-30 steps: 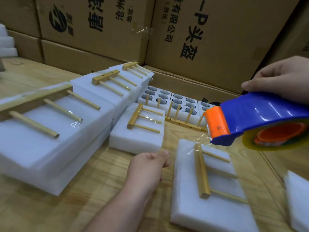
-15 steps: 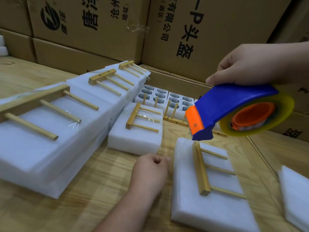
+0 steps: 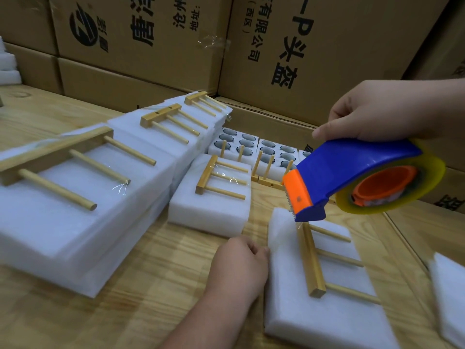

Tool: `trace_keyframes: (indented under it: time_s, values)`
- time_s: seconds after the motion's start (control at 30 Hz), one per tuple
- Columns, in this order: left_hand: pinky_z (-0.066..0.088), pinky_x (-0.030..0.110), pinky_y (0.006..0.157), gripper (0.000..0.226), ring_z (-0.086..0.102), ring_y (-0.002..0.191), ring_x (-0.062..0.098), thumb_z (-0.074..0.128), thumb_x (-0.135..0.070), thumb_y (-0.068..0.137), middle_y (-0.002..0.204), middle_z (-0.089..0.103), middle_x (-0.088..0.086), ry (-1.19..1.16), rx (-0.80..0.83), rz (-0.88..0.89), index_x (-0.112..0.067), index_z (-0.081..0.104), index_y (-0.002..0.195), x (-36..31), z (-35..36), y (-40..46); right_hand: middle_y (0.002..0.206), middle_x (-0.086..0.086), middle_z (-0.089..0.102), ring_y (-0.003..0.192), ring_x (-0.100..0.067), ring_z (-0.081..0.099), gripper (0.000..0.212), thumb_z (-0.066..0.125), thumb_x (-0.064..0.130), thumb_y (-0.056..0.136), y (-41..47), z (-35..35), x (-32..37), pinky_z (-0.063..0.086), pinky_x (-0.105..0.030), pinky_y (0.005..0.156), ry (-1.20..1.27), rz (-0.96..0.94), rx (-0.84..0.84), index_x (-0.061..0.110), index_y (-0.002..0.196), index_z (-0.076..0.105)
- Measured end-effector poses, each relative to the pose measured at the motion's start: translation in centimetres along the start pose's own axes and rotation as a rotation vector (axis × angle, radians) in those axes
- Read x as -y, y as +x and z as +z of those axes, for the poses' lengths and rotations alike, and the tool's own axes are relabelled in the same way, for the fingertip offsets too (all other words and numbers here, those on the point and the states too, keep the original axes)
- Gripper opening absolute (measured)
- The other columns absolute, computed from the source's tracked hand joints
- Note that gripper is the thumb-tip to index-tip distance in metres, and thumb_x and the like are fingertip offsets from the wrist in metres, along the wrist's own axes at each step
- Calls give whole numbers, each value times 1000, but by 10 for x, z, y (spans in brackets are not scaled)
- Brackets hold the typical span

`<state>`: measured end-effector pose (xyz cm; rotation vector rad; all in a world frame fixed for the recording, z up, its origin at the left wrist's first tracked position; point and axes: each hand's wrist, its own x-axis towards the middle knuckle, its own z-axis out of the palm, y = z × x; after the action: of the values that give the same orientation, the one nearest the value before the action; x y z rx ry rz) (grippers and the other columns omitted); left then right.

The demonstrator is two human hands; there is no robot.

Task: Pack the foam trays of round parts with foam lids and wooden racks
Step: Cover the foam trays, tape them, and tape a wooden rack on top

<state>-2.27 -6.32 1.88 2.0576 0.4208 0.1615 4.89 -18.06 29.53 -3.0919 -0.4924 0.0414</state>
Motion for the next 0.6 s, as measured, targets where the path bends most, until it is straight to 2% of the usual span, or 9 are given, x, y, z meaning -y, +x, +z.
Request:
trace_keyframes:
  time_s: [0.07, 0.1, 0.17, 0.3, 0.4, 0.43, 0.5, 0.57, 0.6]
  values:
    - [46, 26, 69, 22, 66, 93, 16, 65, -45, 89, 95, 70, -10, 20, -20, 2, -28, 60, 102, -2, 1, -2, 62, 5, 72, 54, -7, 70, 41, 65, 63, 86, 2, 1, -2, 52, -30, 55, -1, 4, -3, 23, 84, 74]
    - [44, 26, 73, 33, 66, 100, 18, 64, -44, 88, 103, 70, -7, 40, -19, 7, -32, 55, 117, -1, 2, -2, 63, 5, 73, 54, -8, 70, 41, 65, 64, 86, 3, 1, -3, 52, -30, 55, -1, 6, -3, 23, 84, 74]
    - [45, 28, 74, 43, 65, 103, 20, 63, -41, 88, 108, 68, -4, 61, -13, 33, -33, 48, 127, 1, 4, -2, 64, 4, 73, 55, -9, 71, 41, 65, 64, 86, 4, 1, -6, 53, -30, 54, 0, 12, 4, 23, 84, 74]
    - [46, 28, 67, 20, 65, 86, 15, 63, -40, 86, 88, 68, -9, -1, -34, 59, -34, 56, 103, 0, 0, -4, 65, 3, 73, 55, -10, 71, 41, 65, 64, 86, 4, 3, -13, 53, -30, 55, 4, 22, 18, 23, 84, 74]
    - [45, 20, 59, 5, 57, 63, 4, 62, -36, 87, 65, 61, -13, -274, -136, 224, -31, 62, 86, -8, 3, -10, 66, 3, 74, 57, -9, 72, 41, 65, 63, 85, 3, 7, -24, 52, -31, 54, 55, 50, 22, 23, 86, 73]
    - [45, 18, 63, 8, 58, 67, 2, 61, -39, 86, 70, 61, -15, -387, -139, 283, -34, 64, 91, -13, 3, -15, 67, 3, 74, 57, -10, 72, 42, 65, 64, 84, 2, 10, -29, 52, -31, 55, 71, 65, 31, 23, 87, 73]
    - [45, 14, 90, 40, 58, 104, -6, 58, -52, 81, 109, 62, -24, -482, -43, 386, -42, 59, 120, -18, 5, -22, 68, 2, 74, 58, -11, 72, 44, 65, 67, 81, -1, 15, -42, 54, -33, 56, 105, 100, 51, 24, 87, 73]
    - [23, 11, 113, 77, 24, 142, -16, 51, -67, 78, 154, 32, -33, -397, 174, 436, -49, 32, 151, -17, 9, -26, 69, 1, 75, 59, -13, 73, 49, 63, 72, 75, -3, 22, -58, 56, -34, 58, 134, 122, 76, 25, 83, 74]
    - [12, 12, 116, 90, 4, 146, -18, 48, -73, 76, 162, 10, -36, -337, 281, 432, -51, 14, 157, -16, 11, -26, 70, 1, 75, 59, -14, 73, 51, 61, 75, 72, -5, 26, -66, 56, -34, 58, 155, 124, 89, 27, 82, 75]
